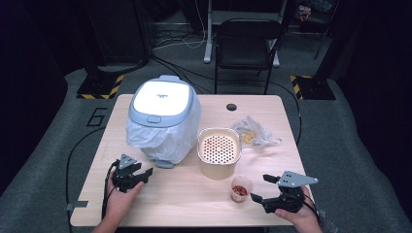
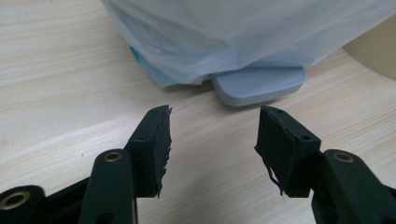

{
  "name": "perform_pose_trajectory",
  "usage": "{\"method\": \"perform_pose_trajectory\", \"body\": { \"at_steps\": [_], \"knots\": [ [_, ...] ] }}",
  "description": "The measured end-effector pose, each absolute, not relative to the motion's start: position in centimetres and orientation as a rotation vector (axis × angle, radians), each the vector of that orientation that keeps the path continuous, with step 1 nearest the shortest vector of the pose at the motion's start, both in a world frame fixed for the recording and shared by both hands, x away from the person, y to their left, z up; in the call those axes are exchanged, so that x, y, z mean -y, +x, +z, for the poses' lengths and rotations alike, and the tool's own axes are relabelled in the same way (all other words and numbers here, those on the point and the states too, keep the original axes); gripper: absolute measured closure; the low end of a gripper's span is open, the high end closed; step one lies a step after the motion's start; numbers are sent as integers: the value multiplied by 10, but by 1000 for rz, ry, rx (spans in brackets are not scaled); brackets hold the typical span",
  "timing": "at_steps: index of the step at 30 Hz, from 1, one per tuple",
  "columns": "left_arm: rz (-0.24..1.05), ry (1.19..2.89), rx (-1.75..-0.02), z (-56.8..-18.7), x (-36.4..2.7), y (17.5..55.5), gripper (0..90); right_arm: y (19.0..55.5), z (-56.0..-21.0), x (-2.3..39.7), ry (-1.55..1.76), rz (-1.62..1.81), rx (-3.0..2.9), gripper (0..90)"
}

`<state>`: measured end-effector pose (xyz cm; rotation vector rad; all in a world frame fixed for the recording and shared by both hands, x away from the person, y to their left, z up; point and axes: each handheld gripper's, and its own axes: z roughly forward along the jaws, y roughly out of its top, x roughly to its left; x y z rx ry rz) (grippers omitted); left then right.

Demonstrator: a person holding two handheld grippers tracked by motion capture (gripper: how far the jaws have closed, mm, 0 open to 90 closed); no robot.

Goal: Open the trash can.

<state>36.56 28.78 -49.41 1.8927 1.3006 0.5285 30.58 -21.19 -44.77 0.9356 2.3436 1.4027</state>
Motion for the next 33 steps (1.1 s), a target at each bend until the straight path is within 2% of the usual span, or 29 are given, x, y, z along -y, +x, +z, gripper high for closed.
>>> {"method": "perform_pose_trajectory", "body": {
  "at_steps": [8,15,22,28,33],
  "knots": [
    [488,1863,-1302,-488,-276,370,438,318,-441,231,1041,1381,-2272,227],
    [501,1859,-1271,-486,-261,370,496,344,-452,231,1154,1280,-2183,267],
    [569,1858,-1302,-488,-242,378,517,370,-469,220,1268,1208,-2166,271],
    [634,1839,-1323,-493,-232,382,522,374,-476,218,1282,1194,-2156,270],
    [605,1839,-1339,-502,-229,389,522,374,-483,224,1309,1179,-2133,267]
  ]
}}
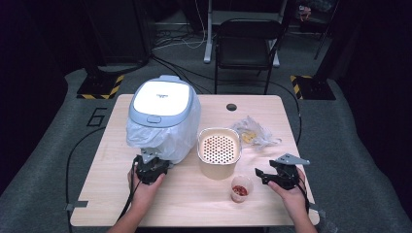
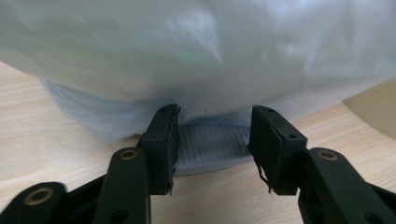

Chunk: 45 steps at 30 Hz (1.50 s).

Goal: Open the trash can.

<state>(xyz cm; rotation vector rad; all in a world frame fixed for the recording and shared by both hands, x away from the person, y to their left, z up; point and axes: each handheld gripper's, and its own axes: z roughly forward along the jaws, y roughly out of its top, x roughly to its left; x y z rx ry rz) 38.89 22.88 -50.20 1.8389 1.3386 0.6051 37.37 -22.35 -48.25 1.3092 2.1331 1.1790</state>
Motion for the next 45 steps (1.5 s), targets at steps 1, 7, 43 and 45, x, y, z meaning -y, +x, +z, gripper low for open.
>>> {"method": "perform_pose_trajectory", "body": {
  "at_steps": [1,7,43,45],
  "knots": [
    [630,1845,-1334,-504,-228,389,513,373,-484,225,1317,1181,-2127,267],
    [673,1823,-1320,-510,-223,390,491,373,-488,230,1341,1170,-2120,264],
    [699,1790,-1349,-527,-216,390,503,379,-483,228,1282,1123,-2161,249],
    [698,1792,-1349,-527,-216,390,504,382,-476,227,1252,1127,-2157,251]
  ]
}}
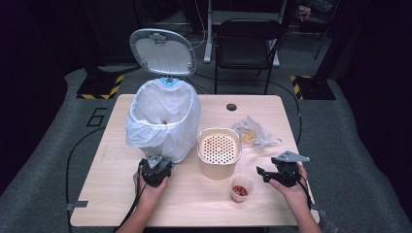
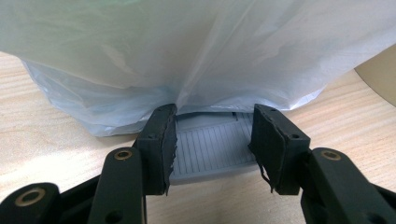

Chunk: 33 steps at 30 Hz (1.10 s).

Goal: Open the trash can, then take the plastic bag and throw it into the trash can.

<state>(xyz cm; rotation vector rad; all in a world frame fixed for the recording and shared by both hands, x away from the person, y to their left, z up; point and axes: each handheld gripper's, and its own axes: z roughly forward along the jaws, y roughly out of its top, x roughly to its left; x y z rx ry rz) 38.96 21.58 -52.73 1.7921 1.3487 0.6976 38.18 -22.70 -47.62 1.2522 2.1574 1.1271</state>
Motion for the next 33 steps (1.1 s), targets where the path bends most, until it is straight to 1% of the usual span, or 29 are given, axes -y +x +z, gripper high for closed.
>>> {"method": "perform_pose_trajectory", "body": {
  "at_steps": [4,11,16,20,21,23,29,33],
  "knots": [
    [699,1792,-1349,-527,-216,390,503,395,-462,228,1212,1109,-2160,256],
    [698,1791,-1349,-527,-216,390,504,429,-438,225,1184,1067,-2156,235],
    [689,1797,-1350,-527,-216,389,504,453,-423,220,1155,1054,-2143,249],
    [699,1786,-1350,-527,-215,390,504,463,-418,216,1156,1047,-2153,251],
    [697,1783,-1350,-528,-215,390,503,471,-416,214,1148,1036,-2175,254],
    [700,1788,-1349,-528,-216,390,503,475,-416,213,1151,1022,-2177,259],
    [700,1794,-1349,-527,-216,390,504,498,-425,210,1193,1005,-2195,328],
    [700,1794,-1348,-527,-216,390,504,514,-437,208,1248,968,-2182,340]
  ]
}}
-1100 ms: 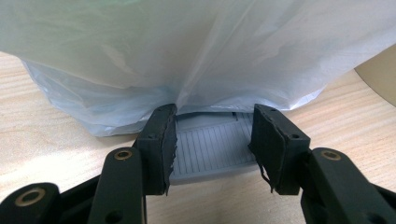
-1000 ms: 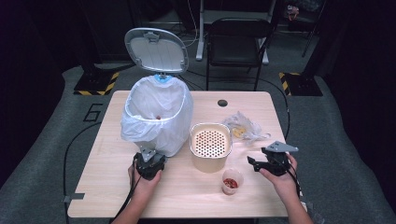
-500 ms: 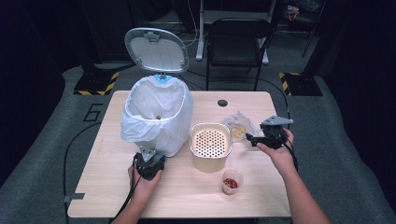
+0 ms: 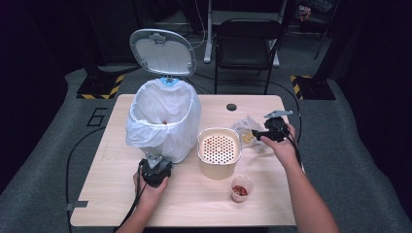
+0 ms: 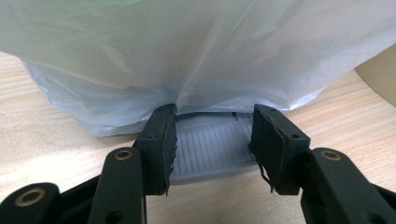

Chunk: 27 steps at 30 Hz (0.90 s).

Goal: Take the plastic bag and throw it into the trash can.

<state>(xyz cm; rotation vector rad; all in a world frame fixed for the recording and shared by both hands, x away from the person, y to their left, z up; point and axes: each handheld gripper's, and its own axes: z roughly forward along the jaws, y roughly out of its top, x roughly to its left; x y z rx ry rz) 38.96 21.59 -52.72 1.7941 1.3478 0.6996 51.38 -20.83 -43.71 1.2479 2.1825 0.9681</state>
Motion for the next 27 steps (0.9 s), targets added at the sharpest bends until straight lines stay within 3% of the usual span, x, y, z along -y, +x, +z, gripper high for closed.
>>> {"method": "perform_pose_trajectory", "body": {
  "at_steps": [15,17,18,19,22,24,27],
  "knots": [
    [700,1793,-1349,-527,-216,390,503,541,-462,208,1278,864,-2183,440],
    [699,1790,-1348,-527,-216,390,504,544,-466,209,1280,854,-2200,515],
    [698,1790,-1349,-527,-216,390,504,544,-469,209,1282,833,-2211,630],
    [699,1791,-1349,-527,-216,390,504,544,-469,209,1282,833,-2211,630],
    [700,1793,-1349,-527,-216,390,504,542,-469,211,1272,834,-2223,793],
    [700,1789,-1350,-527,-216,390,503,540,-466,214,1271,846,-2243,855],
    [700,1791,-1350,-527,-216,390,504,539,-465,215,1283,871,-2237,869]
  ]
}}
